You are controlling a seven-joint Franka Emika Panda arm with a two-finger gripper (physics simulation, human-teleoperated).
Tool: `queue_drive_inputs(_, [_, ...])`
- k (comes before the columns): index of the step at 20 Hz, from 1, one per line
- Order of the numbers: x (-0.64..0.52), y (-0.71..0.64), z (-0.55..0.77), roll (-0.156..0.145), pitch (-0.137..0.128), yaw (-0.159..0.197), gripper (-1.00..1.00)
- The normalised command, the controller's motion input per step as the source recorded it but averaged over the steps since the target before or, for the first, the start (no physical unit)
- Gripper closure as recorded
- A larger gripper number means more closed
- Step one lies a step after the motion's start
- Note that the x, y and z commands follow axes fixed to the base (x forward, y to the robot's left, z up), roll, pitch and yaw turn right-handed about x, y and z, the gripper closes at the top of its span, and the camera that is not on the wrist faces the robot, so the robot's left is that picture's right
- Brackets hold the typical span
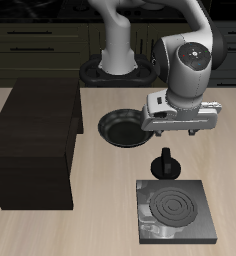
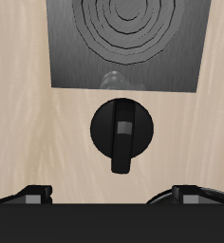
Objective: Turn on the flat stove
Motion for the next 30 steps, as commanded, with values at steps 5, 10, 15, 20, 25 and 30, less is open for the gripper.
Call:
queue_drive_inputs(5, [-0.09, 0.08, -0.18, 0.023, -0.032, 0.014, -1.00])
queue_drive_inputs(10, [-0.10, 0.00, 0.00, 0.006, -0.059, -0.022, -1.00])
queue_drive_inputs(15, [-0.17, -0.05, -0.06, 0.008, -0.042, -0.036, -1.00])
queue_drive_inputs(20, [-0.06, 0.00, -0.05, 0.000, -0.029, -0.004, -1.00])
queue_drive_inputs(25, [-0.05, -0.03, -0.06, 0.007, -0.043, 0.002, -1.00])
queue_drive_inputs(30, [0.04, -0.15, -0.10, -0.033, 0.007, 0.003, -1.00])
